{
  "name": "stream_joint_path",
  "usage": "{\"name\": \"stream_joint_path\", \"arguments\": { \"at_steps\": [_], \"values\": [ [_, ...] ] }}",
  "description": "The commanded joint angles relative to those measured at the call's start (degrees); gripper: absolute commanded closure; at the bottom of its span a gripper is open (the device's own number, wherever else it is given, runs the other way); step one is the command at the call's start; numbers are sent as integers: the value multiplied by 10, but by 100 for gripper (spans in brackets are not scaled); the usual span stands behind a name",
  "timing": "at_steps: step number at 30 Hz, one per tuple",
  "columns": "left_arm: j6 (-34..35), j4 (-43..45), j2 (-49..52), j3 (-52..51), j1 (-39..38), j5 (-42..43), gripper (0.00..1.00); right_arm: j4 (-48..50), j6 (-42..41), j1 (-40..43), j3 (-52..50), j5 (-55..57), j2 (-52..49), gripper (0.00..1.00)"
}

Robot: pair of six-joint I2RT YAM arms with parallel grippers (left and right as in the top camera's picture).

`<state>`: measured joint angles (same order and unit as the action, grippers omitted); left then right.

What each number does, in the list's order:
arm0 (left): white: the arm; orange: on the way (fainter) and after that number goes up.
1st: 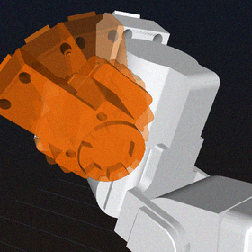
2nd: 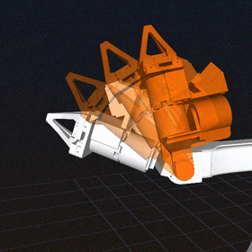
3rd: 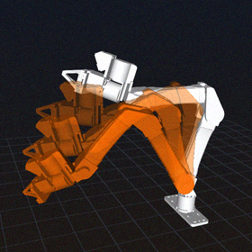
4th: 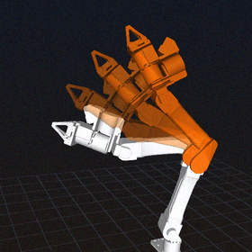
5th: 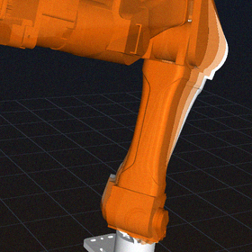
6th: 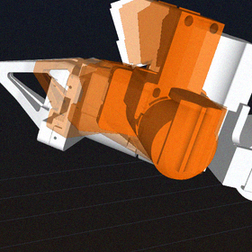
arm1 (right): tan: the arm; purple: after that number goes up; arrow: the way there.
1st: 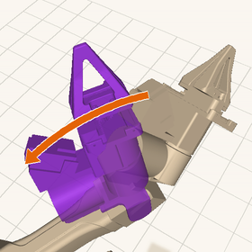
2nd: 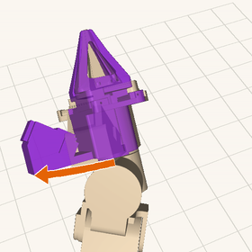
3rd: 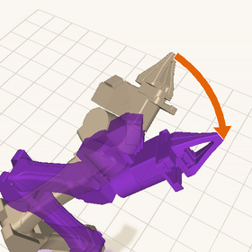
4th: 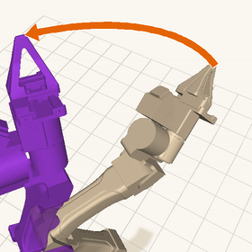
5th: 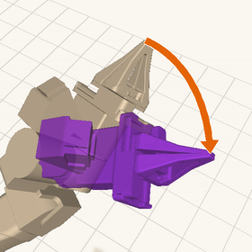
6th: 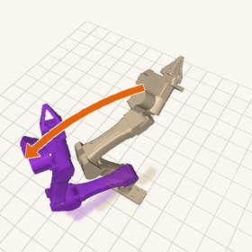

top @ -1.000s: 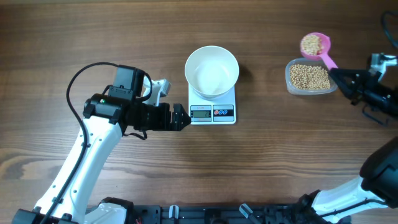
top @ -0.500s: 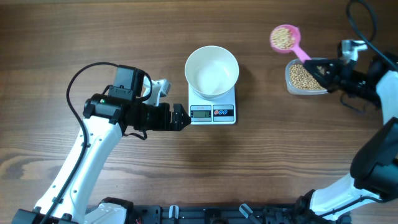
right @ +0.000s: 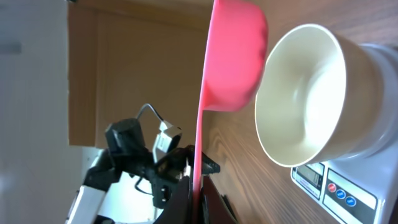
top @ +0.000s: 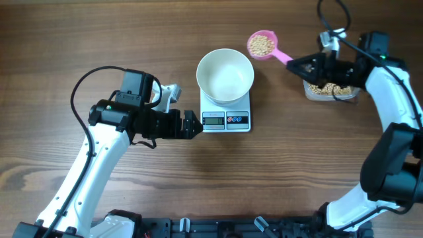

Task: Scoop item into bowl and weigh 150g on scale
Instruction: 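Carry the scoop leftward over the white bowl on the scale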

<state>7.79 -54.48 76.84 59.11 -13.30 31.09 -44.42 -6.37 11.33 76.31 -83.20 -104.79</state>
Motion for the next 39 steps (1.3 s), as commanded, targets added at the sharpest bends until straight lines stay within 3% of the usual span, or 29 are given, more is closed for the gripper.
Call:
{"name": "stream_joint_path", "arguments": {
  "at_steps": [1,5,14,22,39],
  "values": [
    [1,0,1,0,0,-6,0,38,-71,-27,3,14,28,95],
    [1,0,1,0,0,-6,0,71,-94,-52,3,23,46,96],
    [1,0,1,0,0,-6,0,77,-84,-99,3,156,67,96],
    [1,0,1,0,0,-6,0,77,-41,-103,3,194,67,96],
    [1,0,1,0,0,-6,0,114,-43,-125,3,249,67,96]
  ]
}}
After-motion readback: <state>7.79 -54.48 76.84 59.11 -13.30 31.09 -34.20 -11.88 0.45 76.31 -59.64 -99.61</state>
